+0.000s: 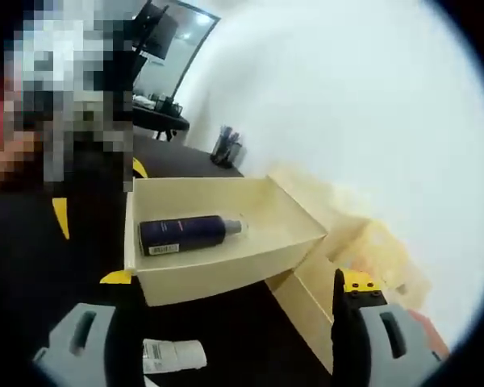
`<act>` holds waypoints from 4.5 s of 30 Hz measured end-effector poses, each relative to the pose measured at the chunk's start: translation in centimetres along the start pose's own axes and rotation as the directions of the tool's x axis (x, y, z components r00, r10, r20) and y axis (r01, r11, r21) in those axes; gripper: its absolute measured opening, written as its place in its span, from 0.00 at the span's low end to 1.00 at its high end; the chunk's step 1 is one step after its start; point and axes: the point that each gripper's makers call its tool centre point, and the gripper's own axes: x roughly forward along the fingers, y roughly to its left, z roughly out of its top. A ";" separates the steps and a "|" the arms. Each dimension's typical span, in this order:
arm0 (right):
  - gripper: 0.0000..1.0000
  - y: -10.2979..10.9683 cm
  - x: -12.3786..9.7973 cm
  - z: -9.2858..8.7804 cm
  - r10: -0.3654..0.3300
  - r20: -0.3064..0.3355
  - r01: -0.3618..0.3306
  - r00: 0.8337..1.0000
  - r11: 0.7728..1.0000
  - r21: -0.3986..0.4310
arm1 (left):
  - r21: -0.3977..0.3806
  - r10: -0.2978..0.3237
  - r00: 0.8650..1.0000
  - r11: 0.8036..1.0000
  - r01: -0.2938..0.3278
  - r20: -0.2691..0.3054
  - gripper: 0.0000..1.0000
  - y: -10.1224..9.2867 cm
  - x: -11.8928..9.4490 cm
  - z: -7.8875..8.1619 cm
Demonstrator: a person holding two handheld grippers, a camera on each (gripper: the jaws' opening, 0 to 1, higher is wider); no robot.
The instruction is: Open the drawer, pick up the cosmetic bottles from the table one by one, place them into the drawer, release the gripper, close the drawer, and move the gripper away
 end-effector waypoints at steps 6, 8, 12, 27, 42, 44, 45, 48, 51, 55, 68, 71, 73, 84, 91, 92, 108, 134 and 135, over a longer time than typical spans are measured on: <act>0.93 -0.8 -0.1 0.4 -0.004 0.014 0.003 1.000 0.999 0.034 | 0.003 0.001 1.000 1.000 -0.001 -0.003 0.87 -0.1 0.1 -0.1; 0.92 -1.2 0.0 0.6 -0.009 0.019 0.009 1.000 0.999 0.040 | 0.002 0.001 1.000 1.000 -0.001 -0.002 0.87 0.0 0.0 0.0; 0.91 -2.5 0.0 0.9 -0.033 0.030 0.031 0.999 0.997 0.065 | 0.005 0.002 1.000 1.000 -0.002 -0.004 0.87 0.0 0.0 0.0; 0.90 -3.9 1.0 0.8 -0.057 0.037 0.052 0.998 0.990 0.134 | 0.009 0.001 1.000 1.000 -0.001 -0.008 0.87 0.6 -0.1 0.0; 0.86 -6.7 2.2 0.3 -0.111 0.030 0.104 0.993 0.980 0.170 | 0.018 0.007 1.000 1.000 -0.006 -0.018 0.86 0.5 0.0 -0.1; 0.86 -7.0 2.4 0.3 -0.116 0.029 0.109 0.993 0.980 0.168 | 0.018 0.005 1.000 1.000 -0.005 -0.018 0.86 0.3 0.0 -0.2; 0.86 -7.1 2.5 0.3 -0.117 0.027 0.111 0.993 0.980 0.167 | 0.019 0.005 1.000 1.000 -0.004 -0.017 0.86 0.3 0.0 -0.2; 0.86 -7.1 2.7 0.5 -0.121 0.025 0.116 0.992 0.980 0.162 | 0.020 0.006 1.000 1.000 -0.006 -0.019 0.86 0.2 0.1 -0.2; 0.86 -7.2 2.9 0.5 -0.123 0.021 0.118 0.992 0.980 0.162 | 0.021 0.005 1.000 1.000 -0.005 -0.020 0.86 0.1 0.1 -0.2; 0.86 -7.6 3.0 0.4 -0.135 0.017 0.130 0.991 0.979 0.158 | 0.028 0.008 1.000 1.000 -0.008 -0.026 0.86 0.2 0.1 -0.3; 0.83 -9.0 3.9 0.2 -0.173 0.010 0.168 0.985 0.970 0.174 | 0.027 0.006 1.000 1.000 -0.005 -0.017 0.85 0.0 0.0 -0.2; 0.82 -9.5 4.2 0.1 -0.183 0.006 0.179 0.983 0.969 0.173 | 0.030 0.009 1.000 1.000 -0.009 -0.020 0.85 0.2 0.0 -0.2; 0.81 -9.7 4.4 0.0 -0.188 0.003 0.184 0.982 0.967 0.174 | 0.032 0.009 1.000 0.999 -0.009 -0.022 0.85 0.1 0.0 -0.3; 0.80 -10.9 5.2 -0.2 -0.205 -0.002 0.202 0.979 0.962 0.184 | 0.035 0.013 1.000 0.999 -0.012 -0.028 0.85 0.3 0.1 -0.4; 0.79 -11.2 5.4 -0.2 -0.215 -0.005 0.213 0.976 0.962 0.173 | 0.036 0.011 1.000 0.999 -0.010 -0.024 0.85 0.1 0.1 -0.3; 0.79 -11.4 5.5 -0.2 -0.218 -0.006 0.215 0.976 0.961 0.172 | 0.036 0.011 1.000 0.999 -0.010 -0.024 0.85 0.1 0.1 -0.3; 0.78 -11.9 5.9 -0.5 -0.237 -0.019 0.237 0.971 0.956 0.176 | 0.048 0.016 0.999 0.999 -0.014 -0.035 0.85 0.1 0.2 -0.5; 0.76 -13.8 7.2 -1.0 -0.281 -0.048 0.285 0.958 0.943 0.172 | 0.050 0.024 0.999 0.999 -0.022 -0.033 0.84 0.1 0.2 -0.5; 0.76 -13.8 7.2 -1.0 -0.282 -0.048 0.286 0.958 0.943 0.172 | 0.050 0.024 0.999 0.998 -0.022 -0.034 0.84 0.2 0.2 -0.5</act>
